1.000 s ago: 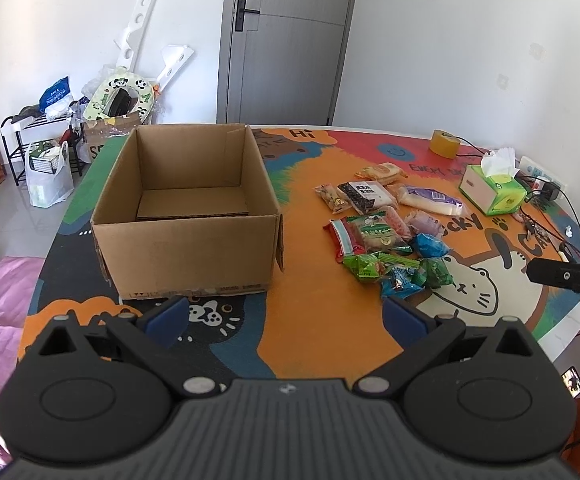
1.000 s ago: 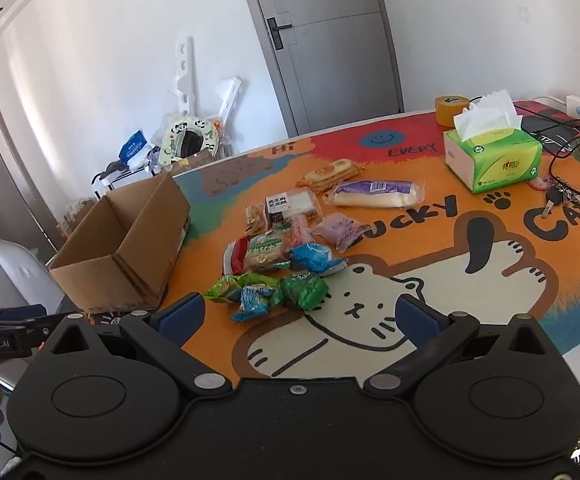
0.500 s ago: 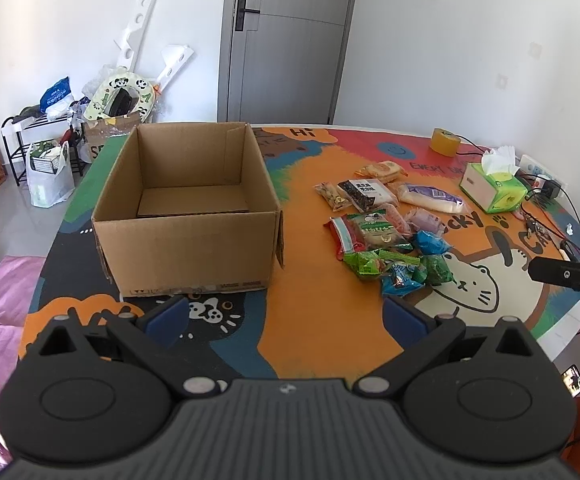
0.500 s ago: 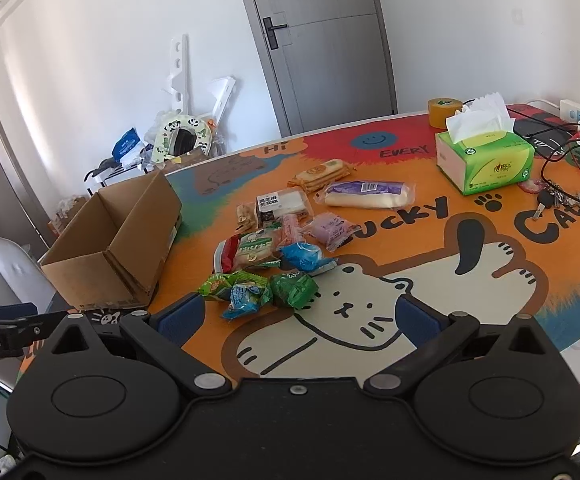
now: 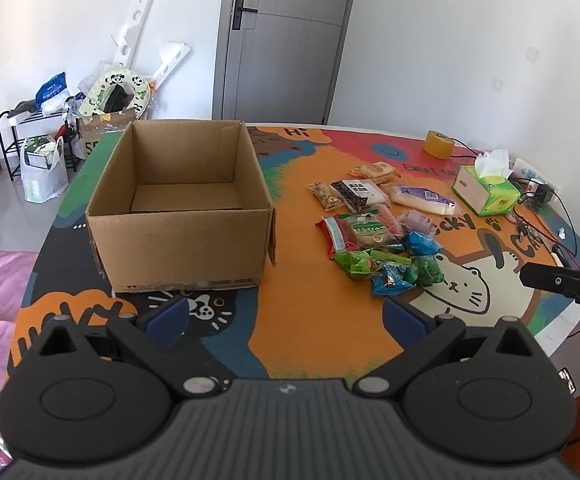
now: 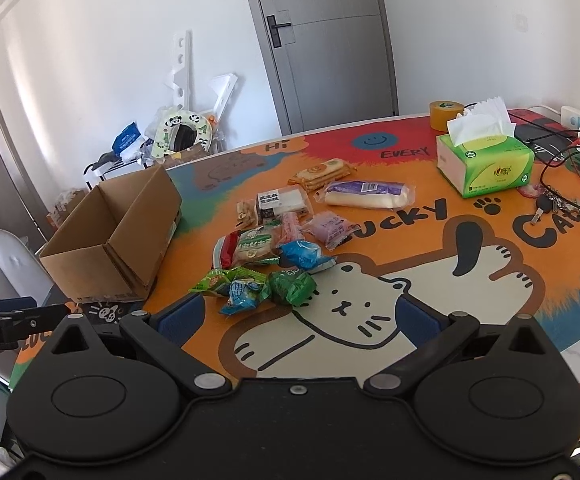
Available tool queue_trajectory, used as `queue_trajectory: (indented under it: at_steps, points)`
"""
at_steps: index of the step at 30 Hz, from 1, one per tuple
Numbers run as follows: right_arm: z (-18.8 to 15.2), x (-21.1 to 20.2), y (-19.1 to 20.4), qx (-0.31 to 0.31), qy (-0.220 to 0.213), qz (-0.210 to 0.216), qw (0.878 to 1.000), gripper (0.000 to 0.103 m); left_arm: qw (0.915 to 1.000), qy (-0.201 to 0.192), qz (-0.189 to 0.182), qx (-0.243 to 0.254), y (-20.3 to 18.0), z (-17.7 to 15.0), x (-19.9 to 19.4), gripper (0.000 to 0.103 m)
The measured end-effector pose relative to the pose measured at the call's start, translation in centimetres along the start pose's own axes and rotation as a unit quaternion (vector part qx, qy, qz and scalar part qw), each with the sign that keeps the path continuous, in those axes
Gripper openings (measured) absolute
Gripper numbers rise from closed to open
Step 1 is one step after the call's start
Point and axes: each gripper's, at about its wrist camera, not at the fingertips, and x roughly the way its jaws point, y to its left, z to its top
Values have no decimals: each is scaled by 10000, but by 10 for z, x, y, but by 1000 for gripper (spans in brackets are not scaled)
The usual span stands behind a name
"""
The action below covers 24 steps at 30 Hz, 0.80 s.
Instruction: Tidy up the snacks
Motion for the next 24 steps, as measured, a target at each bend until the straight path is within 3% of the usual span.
queue_trajectory:
  at_steps: [24]
  points:
    - [-4,16,-10,63,5,-91,9999,103,9997,-68,21,-249,9,7,18,102]
